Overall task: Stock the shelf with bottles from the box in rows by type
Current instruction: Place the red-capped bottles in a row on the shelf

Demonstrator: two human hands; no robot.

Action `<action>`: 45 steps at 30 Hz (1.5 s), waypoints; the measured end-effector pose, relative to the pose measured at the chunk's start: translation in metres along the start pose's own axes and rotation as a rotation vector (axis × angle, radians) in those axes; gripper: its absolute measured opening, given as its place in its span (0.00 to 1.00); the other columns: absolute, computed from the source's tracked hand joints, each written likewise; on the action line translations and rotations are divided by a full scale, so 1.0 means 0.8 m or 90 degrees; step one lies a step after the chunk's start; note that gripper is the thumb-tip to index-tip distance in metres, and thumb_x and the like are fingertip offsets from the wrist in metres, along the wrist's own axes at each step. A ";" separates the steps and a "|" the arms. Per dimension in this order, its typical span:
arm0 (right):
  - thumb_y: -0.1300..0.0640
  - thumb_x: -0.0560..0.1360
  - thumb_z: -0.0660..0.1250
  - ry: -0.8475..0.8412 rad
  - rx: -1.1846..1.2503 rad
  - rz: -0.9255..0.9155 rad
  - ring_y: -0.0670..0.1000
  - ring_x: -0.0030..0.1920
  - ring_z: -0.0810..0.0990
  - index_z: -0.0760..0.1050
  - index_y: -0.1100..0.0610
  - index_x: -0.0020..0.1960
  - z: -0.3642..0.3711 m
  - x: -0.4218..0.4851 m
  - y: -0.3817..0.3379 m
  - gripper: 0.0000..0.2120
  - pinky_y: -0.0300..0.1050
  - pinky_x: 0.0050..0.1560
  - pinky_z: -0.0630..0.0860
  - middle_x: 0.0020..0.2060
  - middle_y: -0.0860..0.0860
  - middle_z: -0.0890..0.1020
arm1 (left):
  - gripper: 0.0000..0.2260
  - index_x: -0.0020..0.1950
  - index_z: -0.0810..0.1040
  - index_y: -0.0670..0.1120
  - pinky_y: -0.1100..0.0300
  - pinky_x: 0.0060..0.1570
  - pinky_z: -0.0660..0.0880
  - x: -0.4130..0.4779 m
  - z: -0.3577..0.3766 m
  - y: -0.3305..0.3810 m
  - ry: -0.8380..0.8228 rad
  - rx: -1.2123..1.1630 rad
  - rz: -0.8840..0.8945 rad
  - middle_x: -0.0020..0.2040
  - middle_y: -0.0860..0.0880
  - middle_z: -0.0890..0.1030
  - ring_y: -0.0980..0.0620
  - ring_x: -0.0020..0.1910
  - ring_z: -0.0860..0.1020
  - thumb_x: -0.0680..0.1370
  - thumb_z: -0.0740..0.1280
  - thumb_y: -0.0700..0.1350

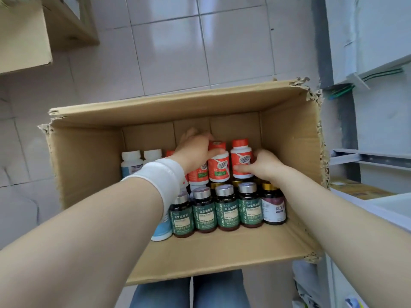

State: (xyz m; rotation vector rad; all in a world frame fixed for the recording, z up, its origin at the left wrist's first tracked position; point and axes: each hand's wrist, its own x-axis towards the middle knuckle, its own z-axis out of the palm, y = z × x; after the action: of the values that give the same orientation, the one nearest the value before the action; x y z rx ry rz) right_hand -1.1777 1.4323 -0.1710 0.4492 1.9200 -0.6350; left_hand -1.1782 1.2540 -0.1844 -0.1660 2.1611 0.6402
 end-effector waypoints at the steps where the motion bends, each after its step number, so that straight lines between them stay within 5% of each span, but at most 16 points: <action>1: 0.52 0.67 0.75 0.015 0.021 -0.003 0.56 0.56 0.79 0.76 0.62 0.57 -0.004 -0.007 -0.001 0.23 0.49 0.59 0.74 0.56 0.57 0.81 | 0.24 0.66 0.71 0.51 0.55 0.64 0.65 -0.008 -0.004 0.000 0.015 -0.019 0.008 0.62 0.44 0.71 0.45 0.66 0.66 0.74 0.64 0.60; 7: 0.55 0.67 0.76 0.056 0.160 -0.036 0.52 0.51 0.76 0.69 0.61 0.63 -0.032 -0.082 -0.015 0.29 0.46 0.55 0.72 0.56 0.56 0.78 | 0.17 0.63 0.73 0.47 0.68 0.44 0.70 -0.095 -0.056 0.014 0.065 -0.237 0.086 0.51 0.51 0.78 0.53 0.50 0.77 0.75 0.68 0.49; 13: 0.52 0.69 0.73 0.063 0.300 -0.088 0.49 0.53 0.73 0.67 0.56 0.64 -0.049 -0.214 -0.033 0.28 0.46 0.50 0.71 0.53 0.48 0.74 | 0.10 0.54 0.70 0.54 0.62 0.48 0.76 -0.224 -0.132 0.043 0.139 -0.418 0.156 0.50 0.55 0.78 0.58 0.47 0.78 0.76 0.68 0.46; 17: 0.49 0.71 0.71 0.097 0.353 -0.131 0.49 0.56 0.73 0.64 0.58 0.68 -0.053 -0.300 -0.043 0.30 0.46 0.53 0.70 0.56 0.49 0.73 | 0.08 0.56 0.68 0.51 0.74 0.43 0.75 -0.300 -0.174 0.071 0.172 -0.515 0.212 0.48 0.57 0.77 0.63 0.46 0.77 0.78 0.64 0.45; 23: 0.54 0.73 0.68 0.161 0.522 -0.212 0.54 0.55 0.80 0.71 0.58 0.62 -0.022 -0.441 -0.035 0.20 0.53 0.61 0.75 0.54 0.55 0.81 | 0.08 0.58 0.65 0.51 0.55 0.50 0.78 -0.404 -0.201 0.099 0.109 -0.652 0.277 0.51 0.47 0.78 0.51 0.47 0.80 0.81 0.57 0.50; 31: 0.54 0.65 0.71 0.260 0.823 -0.351 0.49 0.44 0.83 0.71 0.61 0.60 0.060 -0.627 -0.002 0.25 0.41 0.48 0.80 0.48 0.55 0.82 | 0.12 0.61 0.64 0.46 0.56 0.36 0.80 -0.552 -0.189 0.137 -0.052 -0.656 0.416 0.45 0.47 0.82 0.52 0.35 0.83 0.81 0.58 0.50; 35: 0.48 0.59 0.75 0.347 0.873 -0.383 0.52 0.47 0.82 0.69 0.63 0.64 0.085 -0.711 0.038 0.38 0.47 0.54 0.79 0.48 0.54 0.82 | 0.08 0.56 0.67 0.48 0.54 0.39 0.79 -0.629 -0.170 0.185 -0.109 -0.581 0.483 0.45 0.46 0.81 0.50 0.36 0.82 0.80 0.59 0.50; 40: 0.36 0.46 0.79 0.436 0.918 -0.453 0.47 0.43 0.84 0.73 0.57 0.56 0.109 -0.806 0.108 0.45 0.41 0.42 0.81 0.45 0.51 0.84 | 0.06 0.49 0.72 0.50 0.59 0.39 0.81 -0.741 -0.130 0.250 -0.152 -0.468 0.615 0.42 0.49 0.81 0.56 0.34 0.82 0.79 0.60 0.51; 45: 0.43 0.60 0.72 0.517 0.944 -0.463 0.47 0.48 0.83 0.72 0.55 0.57 0.140 -0.911 0.205 0.29 0.43 0.50 0.81 0.48 0.49 0.84 | 0.08 0.47 0.75 0.49 0.59 0.39 0.81 -0.853 -0.050 0.317 -0.225 -0.394 0.743 0.39 0.53 0.83 0.57 0.34 0.83 0.74 0.63 0.53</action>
State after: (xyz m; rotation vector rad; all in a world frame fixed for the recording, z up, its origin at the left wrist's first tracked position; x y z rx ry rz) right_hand -0.7054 1.4732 0.4176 0.9994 1.9543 -2.7140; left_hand -0.8628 1.3810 0.4606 0.8812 1.4834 1.8099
